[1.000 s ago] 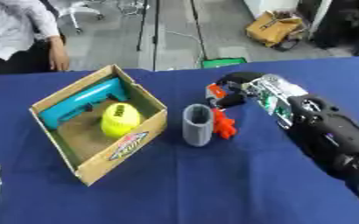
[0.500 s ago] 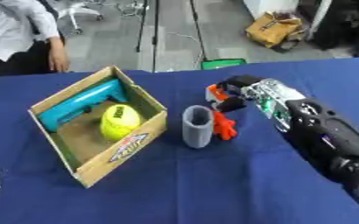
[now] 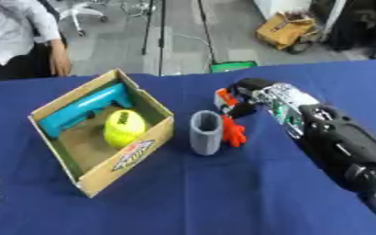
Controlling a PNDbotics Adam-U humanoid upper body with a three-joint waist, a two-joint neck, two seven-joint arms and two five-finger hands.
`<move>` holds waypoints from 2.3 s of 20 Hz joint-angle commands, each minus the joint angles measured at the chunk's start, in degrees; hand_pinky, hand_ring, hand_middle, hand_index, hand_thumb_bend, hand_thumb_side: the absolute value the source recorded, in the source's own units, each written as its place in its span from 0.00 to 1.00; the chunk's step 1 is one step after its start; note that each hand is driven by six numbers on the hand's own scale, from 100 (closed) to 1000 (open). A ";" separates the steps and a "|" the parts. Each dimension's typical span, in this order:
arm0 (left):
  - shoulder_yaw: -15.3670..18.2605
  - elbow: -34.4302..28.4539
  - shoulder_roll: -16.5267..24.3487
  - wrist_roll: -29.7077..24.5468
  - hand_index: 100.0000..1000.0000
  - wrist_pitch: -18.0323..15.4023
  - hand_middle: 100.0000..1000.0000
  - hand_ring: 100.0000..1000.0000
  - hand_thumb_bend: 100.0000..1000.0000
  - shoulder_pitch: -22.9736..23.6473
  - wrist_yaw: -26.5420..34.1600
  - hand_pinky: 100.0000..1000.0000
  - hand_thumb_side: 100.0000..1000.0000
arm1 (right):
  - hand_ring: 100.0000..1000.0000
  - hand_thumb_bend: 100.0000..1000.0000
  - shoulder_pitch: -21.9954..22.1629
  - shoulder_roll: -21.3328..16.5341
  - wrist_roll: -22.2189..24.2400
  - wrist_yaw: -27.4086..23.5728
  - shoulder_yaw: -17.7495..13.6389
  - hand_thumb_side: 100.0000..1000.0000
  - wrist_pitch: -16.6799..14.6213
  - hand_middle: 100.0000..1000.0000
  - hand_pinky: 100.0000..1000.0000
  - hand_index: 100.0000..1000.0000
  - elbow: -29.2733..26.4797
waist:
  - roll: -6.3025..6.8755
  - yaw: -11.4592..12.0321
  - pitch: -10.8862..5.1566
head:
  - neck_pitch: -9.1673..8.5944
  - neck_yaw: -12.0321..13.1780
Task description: Pick up objects on the table and place them in the box.
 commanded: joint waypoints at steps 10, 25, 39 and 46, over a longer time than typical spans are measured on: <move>-0.06 -0.82 0.46 0.04 0.87 -0.05 0.91 0.92 0.00 -0.75 0.08 1.00 1.00 | 0.72 0.19 -1.34 -0.09 0.62 -0.28 -0.90 0.69 -0.45 0.80 0.56 0.91 0.99 | 0.06 0.18 -0.68 | -0.75 -0.34; -0.25 -0.82 0.28 -0.19 0.86 -0.01 0.91 0.92 0.00 -1.04 0.25 1.00 1.00 | 0.82 0.22 -0.67 -0.36 -2.29 -0.42 -1.47 0.75 -0.71 0.85 0.66 1.00 1.78 | 0.14 0.44 -0.16 | -1.39 -0.90; -0.43 -0.82 0.50 -1.82 0.84 0.66 0.91 0.92 0.00 -0.80 0.25 1.00 1.00 | 0.90 0.09 -2.03 -2.37 -4.13 -5.03 1.82 0.84 1.57 0.87 0.78 1.00 -6.08 | -0.04 -0.21 -0.45 | -1.36 -0.45; -0.58 -0.82 0.46 -2.28 0.84 0.71 0.91 0.92 0.00 -0.87 0.36 1.00 1.00 | 0.92 0.08 -2.08 -2.39 -5.59 -4.88 3.00 0.85 3.65 0.90 0.81 1.00 -7.75 | -0.05 0.07 -0.25 | -1.76 -0.47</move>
